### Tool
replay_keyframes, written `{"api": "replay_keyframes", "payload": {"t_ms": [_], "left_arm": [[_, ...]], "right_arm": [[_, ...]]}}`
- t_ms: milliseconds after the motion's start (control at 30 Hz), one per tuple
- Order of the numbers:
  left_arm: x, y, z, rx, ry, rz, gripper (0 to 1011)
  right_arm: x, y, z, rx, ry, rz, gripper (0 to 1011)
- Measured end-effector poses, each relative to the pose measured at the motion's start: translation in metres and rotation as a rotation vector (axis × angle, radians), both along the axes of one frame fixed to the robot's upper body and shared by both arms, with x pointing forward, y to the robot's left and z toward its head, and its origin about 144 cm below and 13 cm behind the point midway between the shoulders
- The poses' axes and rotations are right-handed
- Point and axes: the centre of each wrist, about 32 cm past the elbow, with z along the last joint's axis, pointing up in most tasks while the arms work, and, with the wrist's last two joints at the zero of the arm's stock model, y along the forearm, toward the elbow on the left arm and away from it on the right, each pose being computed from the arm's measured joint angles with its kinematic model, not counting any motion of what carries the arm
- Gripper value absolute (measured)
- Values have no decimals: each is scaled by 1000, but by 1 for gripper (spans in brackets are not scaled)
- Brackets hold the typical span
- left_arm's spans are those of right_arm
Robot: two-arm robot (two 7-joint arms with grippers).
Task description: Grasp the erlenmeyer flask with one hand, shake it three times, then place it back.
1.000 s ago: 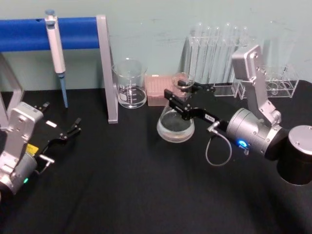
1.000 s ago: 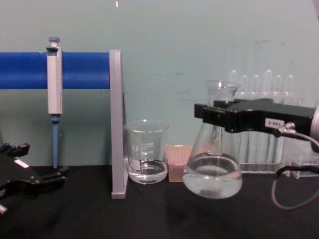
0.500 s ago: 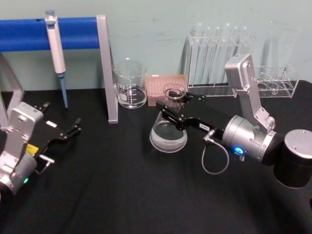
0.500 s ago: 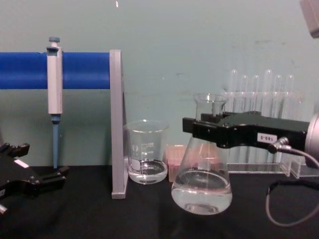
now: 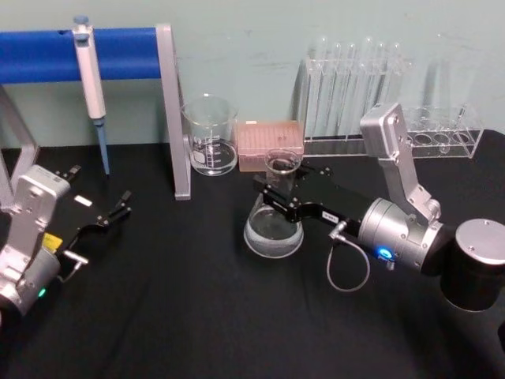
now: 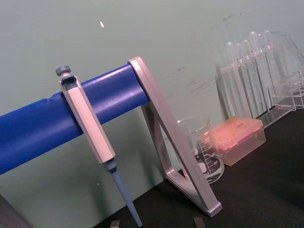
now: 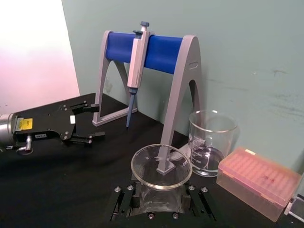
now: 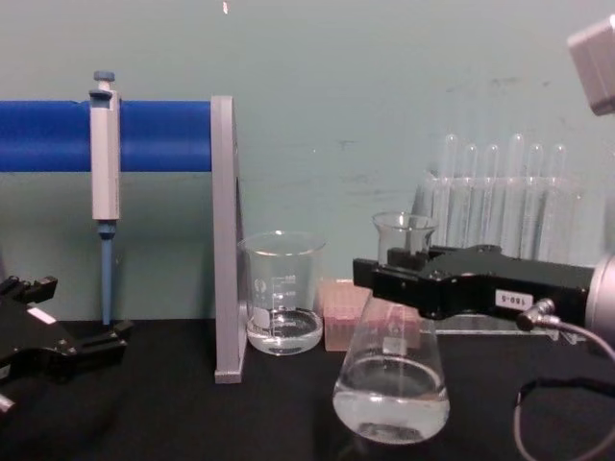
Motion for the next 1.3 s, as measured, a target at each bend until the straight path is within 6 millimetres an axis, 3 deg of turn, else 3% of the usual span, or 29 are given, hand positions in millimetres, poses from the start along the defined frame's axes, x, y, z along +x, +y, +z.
{"api": "replay_keyframes", "payload": {"t_ms": [1300], "left_arm": [[0, 0, 0, 0, 0, 0, 1001]], "right_arm": [[5, 6, -29, -50, 59, 20, 451]]}}
